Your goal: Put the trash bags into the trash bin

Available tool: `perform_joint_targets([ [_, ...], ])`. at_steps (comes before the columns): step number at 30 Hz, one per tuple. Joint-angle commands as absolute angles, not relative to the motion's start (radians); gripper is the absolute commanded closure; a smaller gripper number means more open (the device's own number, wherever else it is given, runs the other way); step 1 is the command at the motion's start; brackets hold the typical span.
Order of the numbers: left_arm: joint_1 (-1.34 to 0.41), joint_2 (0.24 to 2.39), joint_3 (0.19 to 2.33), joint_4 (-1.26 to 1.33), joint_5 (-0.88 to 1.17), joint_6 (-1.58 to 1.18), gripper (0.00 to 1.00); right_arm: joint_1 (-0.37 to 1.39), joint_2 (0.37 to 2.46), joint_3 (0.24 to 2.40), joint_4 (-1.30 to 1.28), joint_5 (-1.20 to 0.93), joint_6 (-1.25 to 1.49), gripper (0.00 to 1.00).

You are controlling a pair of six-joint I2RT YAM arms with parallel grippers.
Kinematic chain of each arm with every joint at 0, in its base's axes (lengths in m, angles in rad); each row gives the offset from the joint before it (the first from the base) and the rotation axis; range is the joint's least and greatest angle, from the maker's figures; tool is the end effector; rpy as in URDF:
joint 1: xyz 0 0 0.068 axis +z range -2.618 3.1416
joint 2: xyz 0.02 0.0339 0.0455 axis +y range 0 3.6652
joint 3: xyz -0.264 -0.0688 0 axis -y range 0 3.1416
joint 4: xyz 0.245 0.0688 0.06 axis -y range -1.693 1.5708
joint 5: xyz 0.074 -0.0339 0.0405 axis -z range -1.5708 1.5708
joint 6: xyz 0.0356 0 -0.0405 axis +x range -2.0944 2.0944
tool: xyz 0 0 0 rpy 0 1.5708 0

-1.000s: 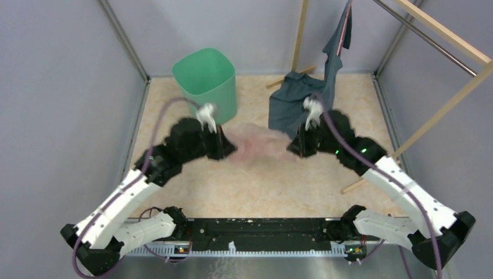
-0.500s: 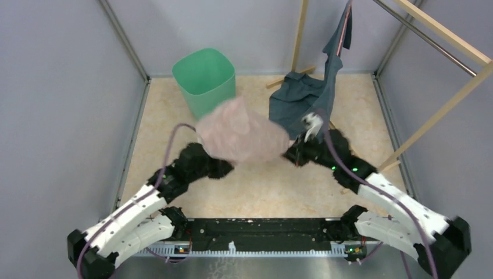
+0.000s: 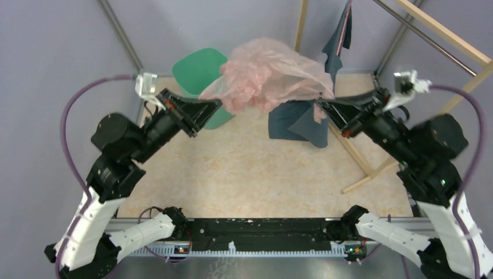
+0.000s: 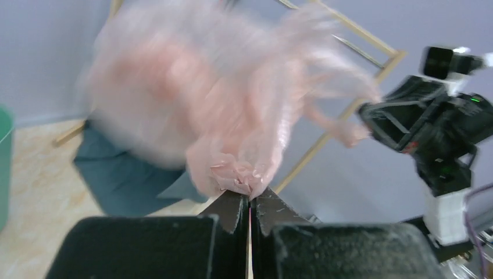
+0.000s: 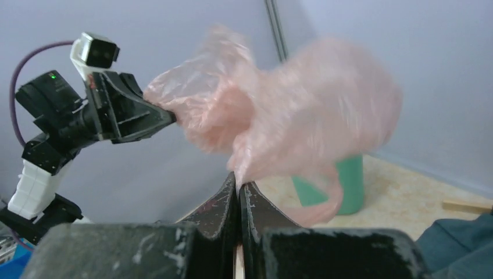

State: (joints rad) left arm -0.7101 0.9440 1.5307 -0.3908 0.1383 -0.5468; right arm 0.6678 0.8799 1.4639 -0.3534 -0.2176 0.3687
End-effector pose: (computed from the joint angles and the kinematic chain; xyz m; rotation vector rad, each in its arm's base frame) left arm 0.1053 -0.0970 0.5342 0.2433 1.4538 -1.1340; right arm 0.0965 0.0859 0.5270 -0.4012 1.3617 1.0126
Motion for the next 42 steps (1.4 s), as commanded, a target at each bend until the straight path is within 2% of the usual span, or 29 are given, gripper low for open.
perform_joint_targets([
  [1,-0.709,0.836,1.190,-0.478,-0.054,-0.562,1.00,0.673,0.841,1.179,-0.408,-0.150,0.369,1.00],
  [5,-0.709,0.773,0.761,-0.526,-0.070,-0.650,1.00,0.673,0.879,0.736,-0.282,-0.247,0.493,1.00],
  [7,-0.709,0.748,0.664,-0.558,-0.052,-0.695,1.00,0.673,0.882,0.636,-0.253,-0.267,0.540,1.00],
  [9,-0.709,0.706,0.662,-0.573,-0.045,-0.691,1.00,0.673,0.849,0.675,-0.276,-0.264,0.528,1.00],
  [11,-0.709,0.668,0.714,-0.555,-0.058,-0.640,1.00,0.673,0.845,0.801,-0.331,-0.233,0.483,1.00],
  [16,-0.710,0.719,0.917,-0.584,-0.188,-0.508,1.00,0.671,0.959,1.109,-0.481,-0.174,0.377,1.00],
  [19,-0.709,0.772,0.953,-0.614,-0.203,-0.516,1.00,0.671,0.971,1.092,-0.496,-0.155,0.391,1.00],
  [26,-0.709,0.716,0.768,-0.539,-0.107,-0.556,1.00,0.671,0.836,0.931,-0.528,-0.067,0.421,1.00],
  [27,-0.709,0.712,0.760,-0.536,-0.092,-0.546,0.98,0.671,0.825,0.923,-0.534,-0.055,0.414,1.00],
  [30,-0.709,0.730,0.800,-0.572,-0.070,-0.495,0.69,0.671,0.825,0.919,-0.562,-0.032,0.388,1.00],
  [33,-0.708,0.763,0.860,-0.638,-0.081,-0.445,0.33,0.671,0.834,0.923,-0.582,-0.005,0.370,1.00],
  [35,-0.708,0.774,0.871,-0.648,-0.074,-0.430,0.16,0.671,0.830,0.920,-0.574,-0.004,0.369,1.00],
  [38,-0.709,0.779,0.856,-0.628,-0.056,-0.444,0.04,0.671,0.825,0.916,-0.552,-0.003,0.376,1.00],
  [42,-0.708,0.760,0.819,-0.585,-0.030,-0.468,0.01,0.671,0.818,0.921,-0.533,0.018,0.385,1.00],
])
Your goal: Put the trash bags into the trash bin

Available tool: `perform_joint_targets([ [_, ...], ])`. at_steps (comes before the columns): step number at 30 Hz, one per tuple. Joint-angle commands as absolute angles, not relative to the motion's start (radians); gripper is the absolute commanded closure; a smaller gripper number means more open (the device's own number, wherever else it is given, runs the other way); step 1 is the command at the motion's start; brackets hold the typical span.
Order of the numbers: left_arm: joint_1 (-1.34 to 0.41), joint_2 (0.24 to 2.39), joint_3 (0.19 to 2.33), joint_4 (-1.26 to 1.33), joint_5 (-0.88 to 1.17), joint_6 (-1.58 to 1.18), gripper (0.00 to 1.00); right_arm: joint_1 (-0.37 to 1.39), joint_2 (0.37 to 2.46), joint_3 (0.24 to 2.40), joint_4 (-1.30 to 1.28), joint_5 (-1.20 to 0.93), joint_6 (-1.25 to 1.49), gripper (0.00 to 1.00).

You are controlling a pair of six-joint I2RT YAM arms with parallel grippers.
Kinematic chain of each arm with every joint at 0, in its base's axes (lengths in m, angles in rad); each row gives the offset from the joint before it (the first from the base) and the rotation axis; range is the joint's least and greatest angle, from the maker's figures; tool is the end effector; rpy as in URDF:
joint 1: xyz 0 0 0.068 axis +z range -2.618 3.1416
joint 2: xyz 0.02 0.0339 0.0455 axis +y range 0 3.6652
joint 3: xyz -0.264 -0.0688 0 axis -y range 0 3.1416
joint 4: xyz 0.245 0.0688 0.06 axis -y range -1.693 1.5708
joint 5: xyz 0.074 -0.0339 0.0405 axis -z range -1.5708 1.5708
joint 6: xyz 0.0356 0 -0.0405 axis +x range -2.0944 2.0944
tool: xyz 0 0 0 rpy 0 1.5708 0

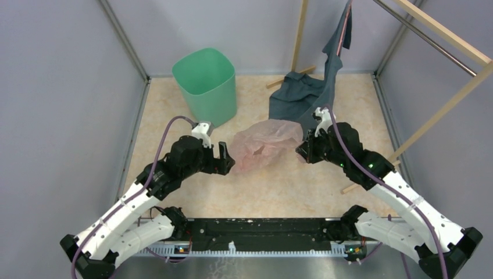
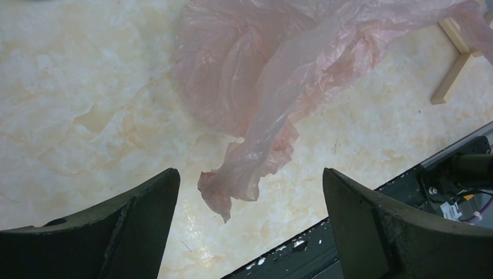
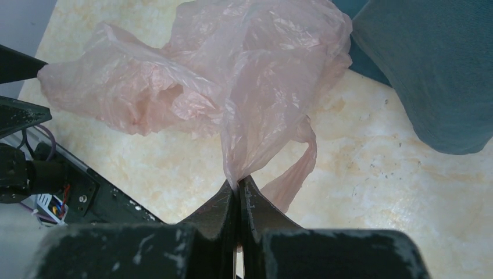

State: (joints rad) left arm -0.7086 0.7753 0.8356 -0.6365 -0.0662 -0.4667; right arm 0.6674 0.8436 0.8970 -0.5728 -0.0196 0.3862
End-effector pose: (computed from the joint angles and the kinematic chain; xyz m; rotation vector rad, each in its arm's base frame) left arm 0.1262 -0.1051 0.3133 0.2271 2.1975 -0.6038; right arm 0.1418 0.1126 0.3293 -0.3146 2.1355 0.6479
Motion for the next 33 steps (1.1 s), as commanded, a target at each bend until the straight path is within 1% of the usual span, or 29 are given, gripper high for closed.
perform_joint_targets([
  [1,-0.709,0.755,0.812,-0.571,-0.015,-0.467,0.01,0.671,0.816,0.922,-0.529,0.021,0.384,1.00],
  [4,-0.709,0.747,0.788,-0.553,0.070,-0.476,0.02,0.671,0.824,0.933,-0.529,0.021,0.375,1.00],
  [10,-0.708,0.696,0.687,-0.457,0.166,-0.460,0.01,0.670,0.830,0.944,-0.529,0.022,0.367,1.00],
  [15,-0.709,0.719,0.662,-0.365,0.250,-0.471,0.02,0.670,0.836,0.943,-0.524,0.012,0.367,1.00],
  [16,-0.709,0.725,0.659,-0.367,0.258,-0.481,0.03,0.669,0.836,0.940,-0.523,0.012,0.367,1.00],
  [26,-0.708,0.680,0.601,-0.404,0.286,-0.555,0.48,0.670,0.835,0.937,-0.513,0.005,0.371,1.00],
  [29,-0.709,0.683,0.595,-0.412,0.323,-0.563,0.56,0.670,0.831,0.939,-0.518,0.004,0.372,1.00],
  [32,-0.708,0.689,0.592,-0.412,0.360,-0.563,0.60,0.670,0.824,0.932,-0.520,0.010,0.372,1.00],
  [33,-0.709,0.690,0.592,-0.413,0.367,-0.562,0.65,0.669,0.823,0.928,-0.520,0.011,0.373,1.00],
])
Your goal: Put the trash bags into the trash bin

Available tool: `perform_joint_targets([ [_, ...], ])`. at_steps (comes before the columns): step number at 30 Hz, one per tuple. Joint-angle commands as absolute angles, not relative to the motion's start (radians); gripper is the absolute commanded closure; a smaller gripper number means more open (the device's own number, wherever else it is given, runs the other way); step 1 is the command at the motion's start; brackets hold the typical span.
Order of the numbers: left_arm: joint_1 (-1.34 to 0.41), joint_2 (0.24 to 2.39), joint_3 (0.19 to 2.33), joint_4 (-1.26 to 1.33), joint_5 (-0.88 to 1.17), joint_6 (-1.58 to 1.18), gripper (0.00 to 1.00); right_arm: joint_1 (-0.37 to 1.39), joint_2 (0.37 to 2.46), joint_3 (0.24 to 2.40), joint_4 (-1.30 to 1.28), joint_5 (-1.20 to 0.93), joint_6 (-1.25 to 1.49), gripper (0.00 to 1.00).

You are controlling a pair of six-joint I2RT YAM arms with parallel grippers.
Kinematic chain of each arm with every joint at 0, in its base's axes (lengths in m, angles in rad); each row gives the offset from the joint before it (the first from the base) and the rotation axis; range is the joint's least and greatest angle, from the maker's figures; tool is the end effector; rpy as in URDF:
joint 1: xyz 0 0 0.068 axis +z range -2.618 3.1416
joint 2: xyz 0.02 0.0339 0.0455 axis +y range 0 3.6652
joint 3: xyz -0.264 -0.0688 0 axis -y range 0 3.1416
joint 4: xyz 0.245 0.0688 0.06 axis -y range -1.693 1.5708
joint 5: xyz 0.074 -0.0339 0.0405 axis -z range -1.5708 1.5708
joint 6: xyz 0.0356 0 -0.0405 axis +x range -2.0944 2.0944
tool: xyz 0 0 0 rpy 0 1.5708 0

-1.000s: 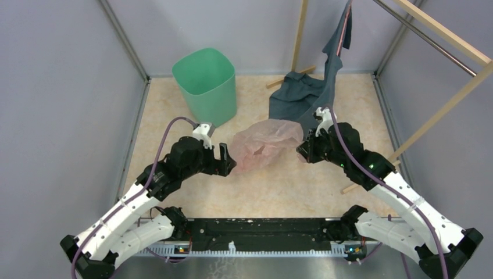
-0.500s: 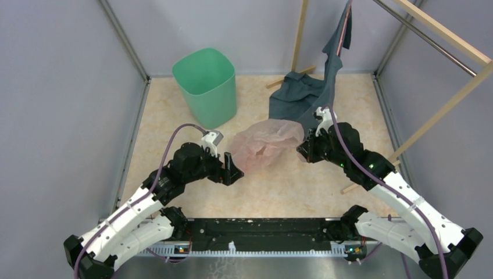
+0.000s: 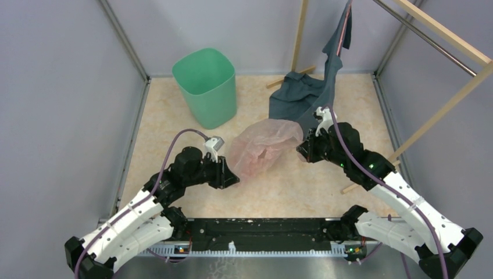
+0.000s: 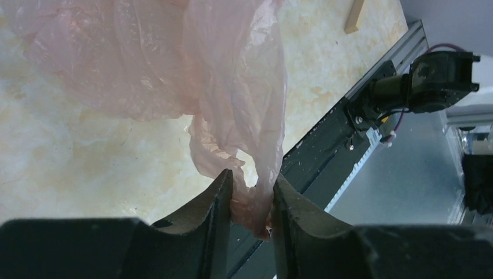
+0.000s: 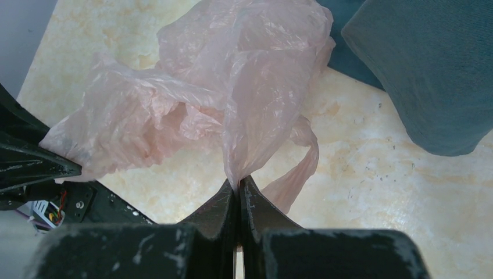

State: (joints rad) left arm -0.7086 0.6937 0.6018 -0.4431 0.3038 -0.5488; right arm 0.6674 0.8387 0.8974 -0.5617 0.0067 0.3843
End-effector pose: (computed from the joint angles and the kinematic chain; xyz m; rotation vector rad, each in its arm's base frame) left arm 0.1141 -0.1118 0.2645 0.3767 2.2361 -1.0367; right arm 0.1420 0.1116 0.3313 -0.2972 2.1158 0.6278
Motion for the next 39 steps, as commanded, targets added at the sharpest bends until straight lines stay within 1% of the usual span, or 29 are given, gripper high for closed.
perform_joint_targets([
  [1,-0.709,0.691,0.592,-0.415,0.370,-0.565,0.72,0.669,0.823,0.926,-0.519,0.012,0.374,1.00],
  [2,-0.709,0.692,0.592,-0.420,0.364,-0.568,0.84,0.670,0.822,0.921,-0.518,0.014,0.376,1.00],
  [3,-0.709,0.694,0.592,-0.427,0.347,-0.572,0.90,0.669,0.824,0.912,-0.516,0.016,0.376,1.00],
  [6,-0.708,0.713,0.603,-0.441,0.219,-0.604,0.99,0.670,0.840,0.882,-0.481,0.011,0.388,1.00],
  [7,-0.707,0.731,0.627,-0.445,0.168,-0.608,1.00,0.667,0.859,0.880,-0.466,-0.014,0.396,1.00],
  [8,-0.701,0.761,0.676,-0.456,0.123,-0.594,1.00,0.665,0.885,0.891,-0.454,-0.059,0.402,1.00],
  [10,-0.685,0.855,0.868,-0.490,0.037,-0.555,1.00,0.663,0.954,0.960,-0.455,-0.129,0.399,1.00],
  [12,-0.683,0.947,1.088,-0.471,0.012,-0.496,1.00,0.664,1.027,1.103,-0.493,-0.132,0.367,1.00],
  [14,-0.683,1.033,1.334,-0.461,0.068,-0.407,1.00,0.663,1.093,1.334,-0.580,-0.087,0.313,1.00],
  [15,-0.683,1.065,1.457,-0.455,0.131,-0.374,1.00,0.665,1.126,1.492,-0.631,-0.081,0.299,1.00],
  [16,-0.683,1.085,1.679,-0.381,0.352,-0.363,1.00,0.673,1.173,1.832,-0.694,-0.178,0.281,1.00],
  [17,-0.683,1.061,1.683,-0.312,0.434,-0.381,1.00,0.674,1.155,1.871,-0.665,-0.246,0.285,1.00],
  [18,-0.683,1.019,1.641,-0.236,0.450,-0.402,1.00,0.676,1.116,1.838,-0.592,-0.307,0.296,1.00],
  [20,-0.683,0.876,1.441,-0.130,0.344,-0.436,1.00,0.676,1.004,1.635,-0.372,-0.360,0.325,1.00],
  [21,-0.683,0.821,1.317,-0.112,0.244,-0.448,1.00,0.675,0.954,1.513,-0.322,-0.329,0.337,1.00],
  [22,-0.683,0.778,1.180,-0.118,0.153,-0.466,1.00,0.676,0.926,1.405,-0.325,-0.268,0.352,1.00],
  [24,-0.683,0.771,0.970,-0.250,0.056,-0.492,1.00,0.675,0.921,1.205,-0.402,-0.169,0.375,1.00],
  [25,-0.683,0.797,0.888,-0.342,0.056,-0.515,1.00,0.676,0.930,1.093,-0.432,-0.152,0.388,1.00],
  [27,-0.683,0.833,0.757,-0.488,0.104,-0.615,1.00,0.676,0.942,0.880,-0.439,-0.196,0.440,1.00],
  [29,-0.684,0.775,0.625,-0.463,0.215,-0.678,1.00,0.684,0.908,0.713,-0.402,-0.268,0.517,1.00],
  [31,-0.684,0.658,0.574,-0.399,0.252,-0.683,1.00,0.703,0.823,0.644,-0.362,-0.286,0.570,1.00],
  [33,-0.683,0.565,0.624,-0.335,0.188,-0.655,1.00,0.709,0.777,0.719,-0.383,-0.250,0.548,1.00],
  [35,-0.683,0.587,0.798,-0.315,0.103,-0.550,1.00,0.709,0.829,0.925,-0.472,-0.168,0.445,1.00],
  [37,-0.683,0.717,1.121,-0.372,0.078,-0.433,1.00,0.708,0.960,1.207,-0.594,-0.074,0.310,1.00],
  [39,-0.683,0.857,1.418,-0.441,0.179,-0.367,1.00,0.708,1.036,1.496,-0.693,-0.054,0.245,1.00],
])
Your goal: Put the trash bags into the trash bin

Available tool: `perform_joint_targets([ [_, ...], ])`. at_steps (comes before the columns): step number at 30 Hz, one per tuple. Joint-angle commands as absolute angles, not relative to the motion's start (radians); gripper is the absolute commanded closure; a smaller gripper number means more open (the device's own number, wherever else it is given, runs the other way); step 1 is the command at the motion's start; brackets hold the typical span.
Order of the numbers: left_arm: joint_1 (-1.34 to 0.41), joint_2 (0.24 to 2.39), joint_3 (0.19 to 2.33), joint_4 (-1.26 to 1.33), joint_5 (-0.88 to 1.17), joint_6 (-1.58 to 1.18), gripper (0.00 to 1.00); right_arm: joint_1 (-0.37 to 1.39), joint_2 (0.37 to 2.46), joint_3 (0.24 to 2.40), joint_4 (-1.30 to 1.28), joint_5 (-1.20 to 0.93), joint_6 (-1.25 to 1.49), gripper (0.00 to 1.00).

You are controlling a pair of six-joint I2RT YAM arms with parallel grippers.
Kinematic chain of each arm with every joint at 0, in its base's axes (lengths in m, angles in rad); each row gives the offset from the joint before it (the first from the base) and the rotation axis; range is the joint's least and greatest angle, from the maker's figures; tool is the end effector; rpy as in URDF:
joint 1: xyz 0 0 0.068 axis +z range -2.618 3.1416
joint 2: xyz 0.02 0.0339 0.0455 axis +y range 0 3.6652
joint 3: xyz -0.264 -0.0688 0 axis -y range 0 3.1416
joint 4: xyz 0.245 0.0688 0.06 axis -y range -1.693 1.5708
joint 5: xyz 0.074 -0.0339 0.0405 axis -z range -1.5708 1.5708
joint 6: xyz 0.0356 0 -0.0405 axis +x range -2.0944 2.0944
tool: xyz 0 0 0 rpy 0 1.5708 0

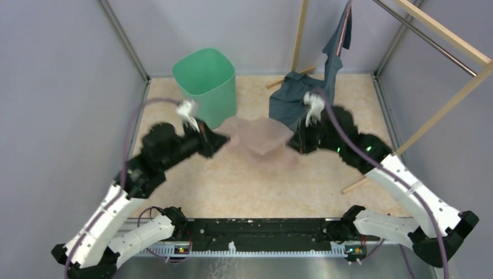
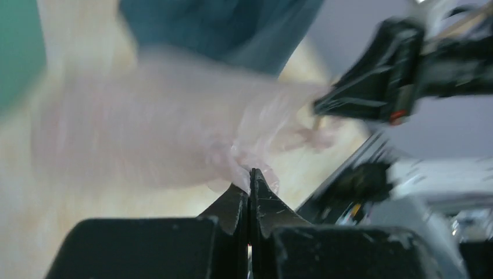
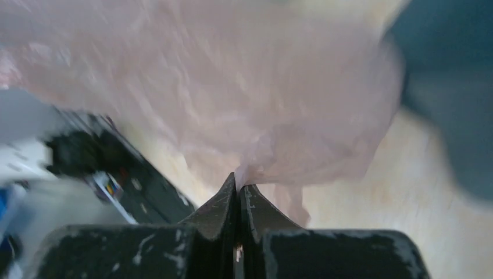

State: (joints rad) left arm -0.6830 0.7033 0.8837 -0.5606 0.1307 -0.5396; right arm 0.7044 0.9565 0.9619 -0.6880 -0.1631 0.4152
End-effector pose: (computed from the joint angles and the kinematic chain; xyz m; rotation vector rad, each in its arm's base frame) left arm 0.1137 -0.0985 0.3467 0.2391 2.0522 -0.9129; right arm 0.1465 0.1321 0.3217 -0.4311 2.3232 0.7601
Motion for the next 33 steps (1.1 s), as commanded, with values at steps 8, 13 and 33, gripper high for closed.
perform_joint_targets([
  [8,-0.683,0.705,1.095,-0.281,0.087,-0.408,1.00,0.710,0.790,1.232,-0.378,-0.072,0.313,1.00],
  [13,-0.683,0.653,0.596,-0.448,0.173,-0.677,1.00,0.708,0.767,0.714,-0.404,-0.152,0.504,1.00],
  [33,-0.683,0.760,0.970,-0.507,0.037,-0.497,1.00,0.711,0.739,0.859,-0.289,-0.089,0.468,1.00],
])
